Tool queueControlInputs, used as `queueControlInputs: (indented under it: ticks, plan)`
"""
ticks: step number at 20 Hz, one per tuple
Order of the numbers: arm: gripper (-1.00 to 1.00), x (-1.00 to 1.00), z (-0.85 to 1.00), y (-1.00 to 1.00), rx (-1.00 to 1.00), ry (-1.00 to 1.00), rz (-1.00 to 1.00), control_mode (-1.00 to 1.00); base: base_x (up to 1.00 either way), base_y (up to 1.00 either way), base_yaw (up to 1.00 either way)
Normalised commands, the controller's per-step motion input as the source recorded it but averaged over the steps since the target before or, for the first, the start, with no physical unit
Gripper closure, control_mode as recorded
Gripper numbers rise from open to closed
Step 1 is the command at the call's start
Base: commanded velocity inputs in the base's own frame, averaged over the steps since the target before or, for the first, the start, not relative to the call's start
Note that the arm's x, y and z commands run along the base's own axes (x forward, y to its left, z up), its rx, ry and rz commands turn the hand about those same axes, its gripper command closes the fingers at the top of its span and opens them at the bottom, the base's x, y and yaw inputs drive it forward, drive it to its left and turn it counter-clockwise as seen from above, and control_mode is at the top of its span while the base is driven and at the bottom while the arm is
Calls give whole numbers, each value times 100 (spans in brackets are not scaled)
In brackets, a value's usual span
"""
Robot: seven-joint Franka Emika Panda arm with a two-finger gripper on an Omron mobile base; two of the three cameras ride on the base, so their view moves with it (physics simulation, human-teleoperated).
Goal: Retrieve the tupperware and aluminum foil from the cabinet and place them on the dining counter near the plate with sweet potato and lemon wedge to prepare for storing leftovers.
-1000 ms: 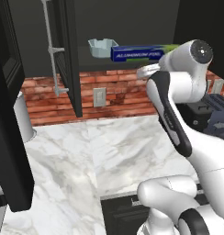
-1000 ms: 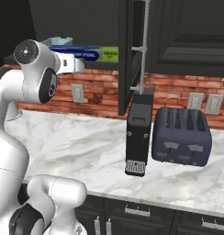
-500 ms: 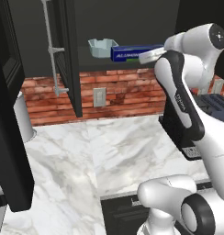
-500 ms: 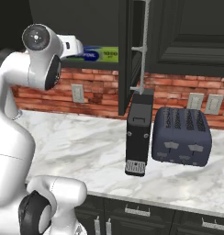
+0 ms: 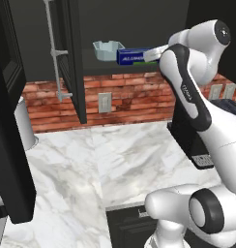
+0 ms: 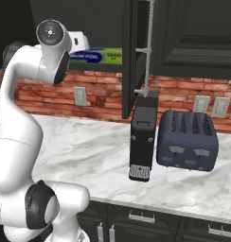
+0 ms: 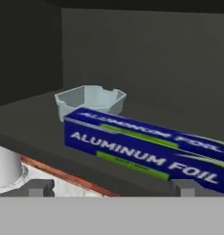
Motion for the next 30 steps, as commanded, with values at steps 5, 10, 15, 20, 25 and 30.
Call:
queueControlInputs:
  ticks: [5, 10, 15, 20, 25, 30]
  plan:
    - [-100, 34, 0, 0, -3, 0, 5, -100, 0, 0, 0]
    - [-100, 44, 0, 0, -1, 1, 2, -100, 0, 0, 0]
    - [-100, 36, 0, 0, -3, 6, 2, -100, 0, 0, 0]
    - [-100, 23, 0, 0, -3, 8, 9, -100, 0, 0, 0]
    - [-100, 7, 0, 0, 0, 2, 17, -100, 0, 0, 0]
    - [-100, 7, 0, 0, 0, 0, 21, -100, 0, 0, 0]
